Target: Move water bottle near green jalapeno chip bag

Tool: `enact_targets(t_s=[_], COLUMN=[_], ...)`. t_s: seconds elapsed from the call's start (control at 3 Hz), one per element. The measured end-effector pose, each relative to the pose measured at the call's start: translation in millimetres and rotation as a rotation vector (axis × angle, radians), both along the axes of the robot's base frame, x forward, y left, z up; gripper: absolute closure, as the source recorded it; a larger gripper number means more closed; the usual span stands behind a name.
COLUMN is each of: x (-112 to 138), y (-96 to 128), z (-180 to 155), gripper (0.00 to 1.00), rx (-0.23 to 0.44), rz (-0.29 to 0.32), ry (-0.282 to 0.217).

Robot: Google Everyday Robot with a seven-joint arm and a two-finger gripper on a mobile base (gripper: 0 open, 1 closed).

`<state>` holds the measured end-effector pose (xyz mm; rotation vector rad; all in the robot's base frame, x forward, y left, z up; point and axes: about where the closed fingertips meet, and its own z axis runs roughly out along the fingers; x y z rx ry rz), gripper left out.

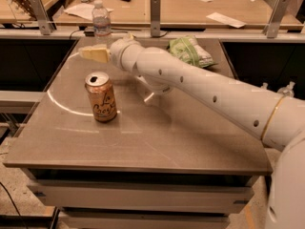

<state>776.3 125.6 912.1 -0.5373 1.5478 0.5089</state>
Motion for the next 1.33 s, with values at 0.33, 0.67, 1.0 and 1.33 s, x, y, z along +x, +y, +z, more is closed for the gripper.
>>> enact_targets(t_s=[0.33, 0.67, 1.0, 1.33], x=[14.0, 28.8, 41.7, 55.0], y=[0.3, 0.0, 5.5, 7.5], z=[-12.1, -21.3, -27.2, -27.8], gripper=[0.0, 0.0, 0.0, 0.0], rx=[-0.022, -0.02, -0.02, -0.015], rz=[-0.011, -0.026, -0.058, -0.077], ry=[0.027, 0.027, 0.005, -0.017])
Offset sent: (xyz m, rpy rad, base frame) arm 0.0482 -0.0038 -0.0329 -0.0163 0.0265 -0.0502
